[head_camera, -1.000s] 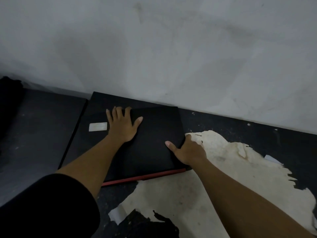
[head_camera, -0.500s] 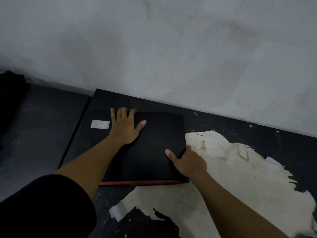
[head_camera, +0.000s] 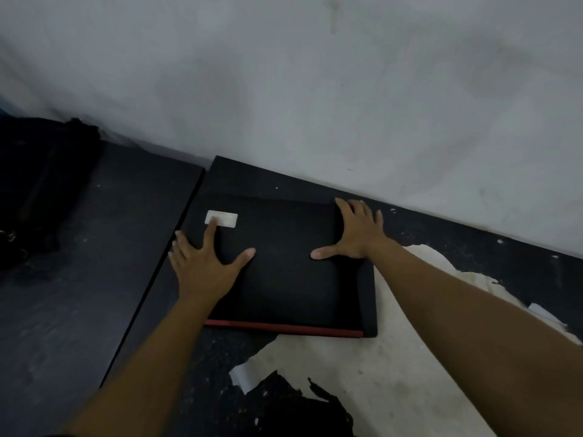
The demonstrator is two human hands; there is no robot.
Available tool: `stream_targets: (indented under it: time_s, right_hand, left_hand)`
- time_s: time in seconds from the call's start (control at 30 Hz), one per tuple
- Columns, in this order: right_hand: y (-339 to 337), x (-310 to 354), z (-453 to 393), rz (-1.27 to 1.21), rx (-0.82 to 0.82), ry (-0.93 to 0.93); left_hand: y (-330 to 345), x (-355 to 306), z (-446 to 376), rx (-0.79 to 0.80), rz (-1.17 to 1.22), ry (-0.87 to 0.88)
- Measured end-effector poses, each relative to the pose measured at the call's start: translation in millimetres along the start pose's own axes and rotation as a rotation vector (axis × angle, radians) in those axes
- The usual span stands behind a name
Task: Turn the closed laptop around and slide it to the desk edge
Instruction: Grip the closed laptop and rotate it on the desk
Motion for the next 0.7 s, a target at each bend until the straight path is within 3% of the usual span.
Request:
stream_targets:
  time_s: [0.13,0.33,0.7]
  right_hand:
    - [-3,-2,-2,0.021,-0.054,-0.017]
    - [-6,1,-10,-0.001,-0.001,0.013]
    - [45,-46,69,-0.174,-0.134,0.188]
  left_hand:
    - [-1,-5,0,-0.015,0.018,-0.036]
    - [-3,-7,-5,-0.018,0.051,-0.033]
    - [3,-12,3,0.059,0.064,0.188]
Point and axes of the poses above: each hand's wrist, its own z-axis away from the middle knuckle, its own y-axis out of the palm, x = y × z, the point moved 2 cm from there along -z, towards the middle knuckle, and after that the axes turned 5 degrees about -z, right-handed, at the moved point
